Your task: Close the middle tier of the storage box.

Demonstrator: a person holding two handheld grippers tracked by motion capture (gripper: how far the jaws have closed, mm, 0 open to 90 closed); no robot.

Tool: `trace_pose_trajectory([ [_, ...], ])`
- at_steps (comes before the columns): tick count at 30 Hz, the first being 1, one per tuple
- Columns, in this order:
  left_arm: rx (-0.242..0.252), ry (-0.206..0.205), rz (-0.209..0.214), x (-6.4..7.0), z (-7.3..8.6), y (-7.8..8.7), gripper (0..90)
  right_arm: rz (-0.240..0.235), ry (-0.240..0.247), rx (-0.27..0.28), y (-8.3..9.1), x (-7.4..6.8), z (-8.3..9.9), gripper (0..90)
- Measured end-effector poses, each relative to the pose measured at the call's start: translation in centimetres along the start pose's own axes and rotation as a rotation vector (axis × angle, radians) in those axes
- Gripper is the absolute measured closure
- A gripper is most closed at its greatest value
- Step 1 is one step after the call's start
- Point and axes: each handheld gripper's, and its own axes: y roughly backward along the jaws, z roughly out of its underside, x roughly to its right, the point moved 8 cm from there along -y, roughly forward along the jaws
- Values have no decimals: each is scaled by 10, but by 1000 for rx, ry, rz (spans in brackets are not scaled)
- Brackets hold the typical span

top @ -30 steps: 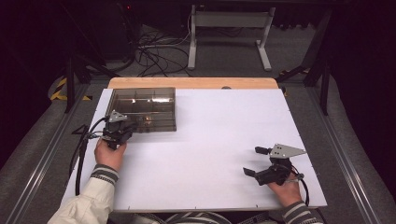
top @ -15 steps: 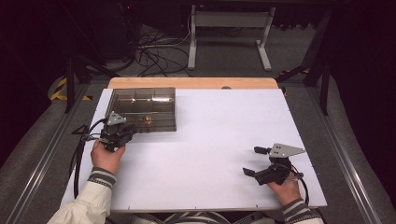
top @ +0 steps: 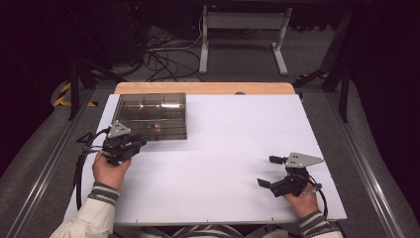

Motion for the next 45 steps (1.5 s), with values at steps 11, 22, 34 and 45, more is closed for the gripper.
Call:
trace_pose_trajectory([
  [11, 73, -24, 159, 22, -7, 16, 562, 0, 3, -1, 0, -1, 0, 13],
  [22, 169, -54, 278, 43, -15, 26, 290, -4, 4, -5, 0, -2, 1, 13],
  [34, 238, -72, 334, 62, -2, 32, 182, -9, 12, -8, -1, -2, 1, 13],
  [45, 202, -133, 321, 74, 24, 21, 149, -13, 14, -9, -1, -3, 1, 13],
])
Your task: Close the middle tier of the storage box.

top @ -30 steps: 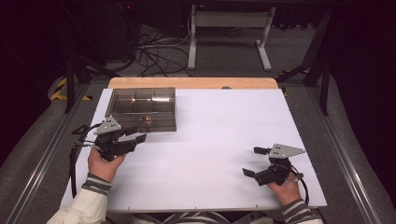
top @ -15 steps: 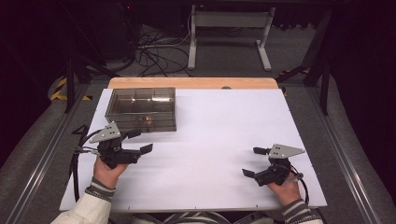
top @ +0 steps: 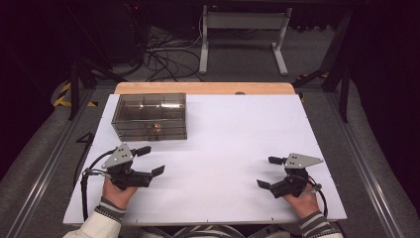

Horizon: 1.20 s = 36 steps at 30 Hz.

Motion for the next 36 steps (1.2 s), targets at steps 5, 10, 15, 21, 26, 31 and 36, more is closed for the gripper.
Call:
trace_pose_trajectory([
  [5, -34, -18, 6, 2, 10, -8, 130, -3, 1, 0, 0, 0, 0, 13],
  [10, -61, -3, 23, 2, 18, -15, 119, -3, 0, 0, 0, 0, 0, 13],
  [15, -104, -11, 7, 0, 25, -21, 109, -4, -1, -1, 0, -1, 0, 12],
  [21, -139, -1, 28, 2, 31, -26, 83, -4, -3, 0, 0, -1, 0, 12],
  [26, -145, 2, 56, 5, 32, -30, 79, -4, -4, 0, 0, -1, 0, 12],
  [31, -133, 28, 73, 3, 32, -32, 73, -4, -2, -2, -1, -1, 0, 13],
  [36, -129, 21, 83, 5, 31, -33, 73, -1, 0, -1, -1, 0, 0, 12],
])
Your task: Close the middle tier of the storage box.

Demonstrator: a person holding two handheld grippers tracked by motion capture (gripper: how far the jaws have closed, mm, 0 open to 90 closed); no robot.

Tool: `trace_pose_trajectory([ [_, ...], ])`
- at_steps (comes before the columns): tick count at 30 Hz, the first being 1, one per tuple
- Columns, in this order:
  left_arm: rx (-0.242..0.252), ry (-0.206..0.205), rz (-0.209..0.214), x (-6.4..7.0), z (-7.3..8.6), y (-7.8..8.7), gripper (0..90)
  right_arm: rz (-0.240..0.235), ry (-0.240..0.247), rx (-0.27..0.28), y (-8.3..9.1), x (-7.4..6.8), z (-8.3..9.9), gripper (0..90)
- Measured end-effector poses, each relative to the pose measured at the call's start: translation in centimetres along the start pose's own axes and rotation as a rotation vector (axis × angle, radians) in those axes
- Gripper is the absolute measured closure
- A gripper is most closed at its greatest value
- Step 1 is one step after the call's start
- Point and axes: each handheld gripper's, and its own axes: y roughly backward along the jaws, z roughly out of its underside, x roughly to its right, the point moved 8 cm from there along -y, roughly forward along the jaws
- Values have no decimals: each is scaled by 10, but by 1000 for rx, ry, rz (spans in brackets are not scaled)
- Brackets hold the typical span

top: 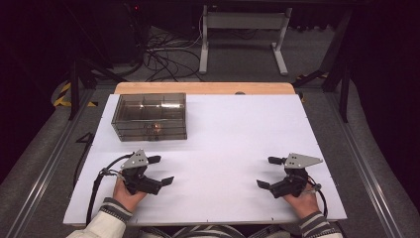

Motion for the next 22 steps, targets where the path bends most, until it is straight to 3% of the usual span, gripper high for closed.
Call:
trace_pose_trajectory([
  [16, 5, -7, -8, -1, 0, 1, 63, 0, 1, -1, 0, 0, 0, 12],
  [22, 8, 11, -6, -2, 0, 0, 52, 0, 1, -1, 0, 0, 0, 12],
])
